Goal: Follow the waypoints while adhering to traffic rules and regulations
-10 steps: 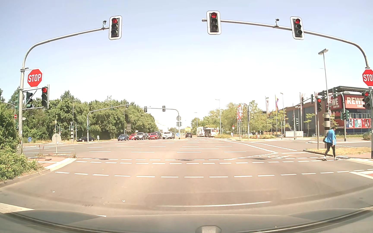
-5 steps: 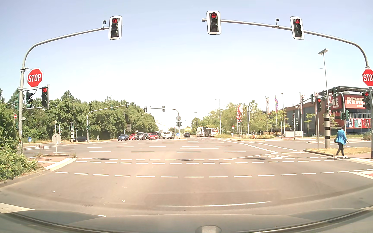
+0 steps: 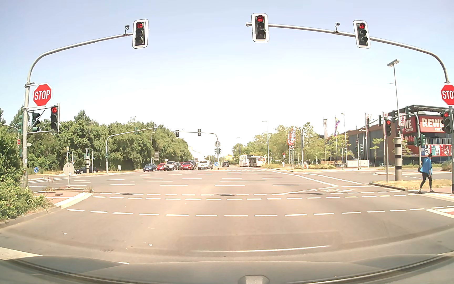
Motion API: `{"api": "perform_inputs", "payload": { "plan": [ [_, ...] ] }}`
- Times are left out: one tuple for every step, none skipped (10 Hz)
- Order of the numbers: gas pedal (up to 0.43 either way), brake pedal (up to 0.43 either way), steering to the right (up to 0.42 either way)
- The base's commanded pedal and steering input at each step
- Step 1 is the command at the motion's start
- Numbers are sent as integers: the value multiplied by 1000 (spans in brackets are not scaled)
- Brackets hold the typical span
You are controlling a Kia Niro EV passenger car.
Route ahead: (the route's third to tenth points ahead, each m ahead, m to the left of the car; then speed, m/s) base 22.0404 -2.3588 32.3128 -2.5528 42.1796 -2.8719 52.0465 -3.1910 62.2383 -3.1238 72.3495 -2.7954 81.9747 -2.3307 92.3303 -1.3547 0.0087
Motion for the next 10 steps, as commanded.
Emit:
{"api": "perform_inputs", "payload": {
  "plan": [
    [0,293,-5],
    [0,293,-4],
    [0,293,-4],
    [0,293,-5],
    [0,293,-5],
    [0,293,-4],
    [0,293,-5],
    [0,293,-4],
    [0,293,-4],
    [0,293,-4]
  ]
}}
